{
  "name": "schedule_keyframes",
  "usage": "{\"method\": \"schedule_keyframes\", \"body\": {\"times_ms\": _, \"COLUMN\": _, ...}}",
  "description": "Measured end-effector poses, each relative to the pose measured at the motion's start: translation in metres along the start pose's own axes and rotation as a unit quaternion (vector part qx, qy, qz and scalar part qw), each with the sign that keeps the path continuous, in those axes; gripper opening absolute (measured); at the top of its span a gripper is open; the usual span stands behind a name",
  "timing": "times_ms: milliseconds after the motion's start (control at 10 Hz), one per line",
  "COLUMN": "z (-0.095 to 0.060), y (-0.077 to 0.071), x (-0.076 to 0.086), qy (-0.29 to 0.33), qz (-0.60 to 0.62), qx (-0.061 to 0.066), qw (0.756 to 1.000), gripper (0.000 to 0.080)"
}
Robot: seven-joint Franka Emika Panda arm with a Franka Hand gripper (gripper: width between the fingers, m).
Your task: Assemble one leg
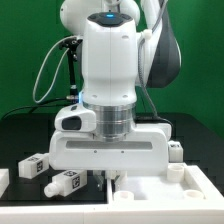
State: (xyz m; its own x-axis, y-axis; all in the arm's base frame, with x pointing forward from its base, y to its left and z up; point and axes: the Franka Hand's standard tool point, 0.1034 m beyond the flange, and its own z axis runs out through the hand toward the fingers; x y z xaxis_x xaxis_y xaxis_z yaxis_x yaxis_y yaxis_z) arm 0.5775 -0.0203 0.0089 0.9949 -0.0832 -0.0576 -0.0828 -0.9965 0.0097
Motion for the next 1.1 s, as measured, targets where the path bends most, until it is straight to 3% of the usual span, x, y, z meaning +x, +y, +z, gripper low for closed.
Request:
{"method": "schedule_keyframes", "body": {"times_ms": 300, "z": 0.000, "y": 0.000, "x": 0.000, "qy": 0.004, "qz": -0.008, "qx": 0.000, "qw": 1.000, "gripper": 0.0049}}
{"method": "schedule_keyframes", "body": {"times_ms": 400, "z": 0.000, "y": 0.000, "x": 0.000, "qy": 0.004, "qz": -0.008, "qx": 0.000, "qw": 1.000, "gripper": 0.0102}}
{"method": "schedule_keyframes", "body": {"times_ms": 500, "z": -0.002, "y": 0.003, "x": -0.004, "qy": -0.008, "qz": -0.019, "qx": 0.001, "qw": 1.000, "gripper": 0.0102}}
{"method": "schedule_keyframes", "body": {"times_ms": 700, "z": -0.025, "y": 0.007, "x": -0.026, "qy": -0.037, "qz": -0.033, "qx": 0.008, "qw": 0.999, "gripper": 0.0442}}
{"method": "schedule_keyframes", "body": {"times_ms": 800, "z": -0.036, "y": 0.003, "x": -0.043, "qy": -0.038, "qz": -0.038, "qx": 0.009, "qw": 0.999, "gripper": 0.0442}}
{"method": "schedule_keyframes", "body": {"times_ms": 900, "z": -0.052, "y": -0.006, "x": -0.064, "qy": -0.038, "qz": -0.036, "qx": 0.010, "qw": 0.999, "gripper": 0.0613}}
{"method": "schedule_keyframes", "body": {"times_ms": 1000, "z": -0.059, "y": -0.014, "x": -0.071, "qy": -0.041, "qz": -0.034, "qx": 0.011, "qw": 0.999, "gripper": 0.0613}}
{"method": "schedule_keyframes", "body": {"times_ms": 1100, "z": -0.054, "y": -0.012, "x": -0.069, "qy": -0.050, "qz": -0.038, "qx": 0.011, "qw": 0.998, "gripper": 0.0644}}
